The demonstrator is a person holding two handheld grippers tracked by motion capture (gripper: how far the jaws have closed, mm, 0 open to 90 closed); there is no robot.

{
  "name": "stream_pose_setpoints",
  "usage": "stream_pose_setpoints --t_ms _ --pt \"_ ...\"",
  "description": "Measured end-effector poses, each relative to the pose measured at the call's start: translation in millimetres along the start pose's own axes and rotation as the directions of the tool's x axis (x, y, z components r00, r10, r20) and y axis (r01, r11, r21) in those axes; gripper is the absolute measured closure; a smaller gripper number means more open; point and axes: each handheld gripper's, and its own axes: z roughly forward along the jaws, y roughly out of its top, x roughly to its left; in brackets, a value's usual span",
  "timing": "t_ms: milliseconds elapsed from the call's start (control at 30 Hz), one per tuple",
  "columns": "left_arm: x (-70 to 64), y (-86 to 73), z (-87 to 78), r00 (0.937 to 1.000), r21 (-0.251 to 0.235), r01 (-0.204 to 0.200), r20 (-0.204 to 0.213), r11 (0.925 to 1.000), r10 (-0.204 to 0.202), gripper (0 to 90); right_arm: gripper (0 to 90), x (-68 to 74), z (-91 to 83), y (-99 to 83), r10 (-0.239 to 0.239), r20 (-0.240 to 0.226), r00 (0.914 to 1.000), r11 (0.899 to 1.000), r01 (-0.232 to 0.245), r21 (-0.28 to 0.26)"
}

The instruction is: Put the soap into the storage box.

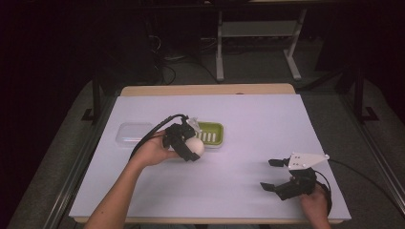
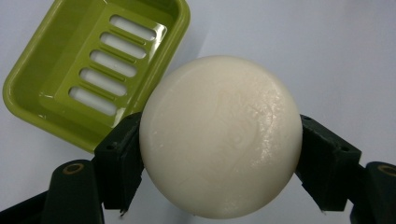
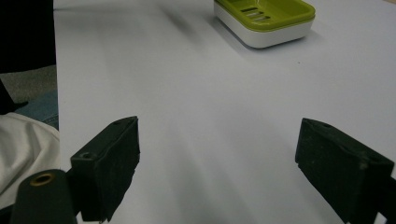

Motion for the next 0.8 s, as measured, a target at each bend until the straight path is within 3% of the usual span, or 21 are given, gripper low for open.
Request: stream_pose_setpoints --t_ms 467,800 --pt "8.9 16.0 1.9 0.9999 0.004 -0.01 -0.011 0.9999 0.01 25.0 13.0 0.6 -3.3 -1.0 0.01 0.007 0.9999 1.0 -0.01 -0.017" --pt "22.9 24.1 0.0 0.9999 -0.017 0.016 -0.004 0.9997 -0.016 25.0 13.0 0.9 -3.0 -0.5 0.007 0.004 1.0 1.0 -0.007 -0.017"
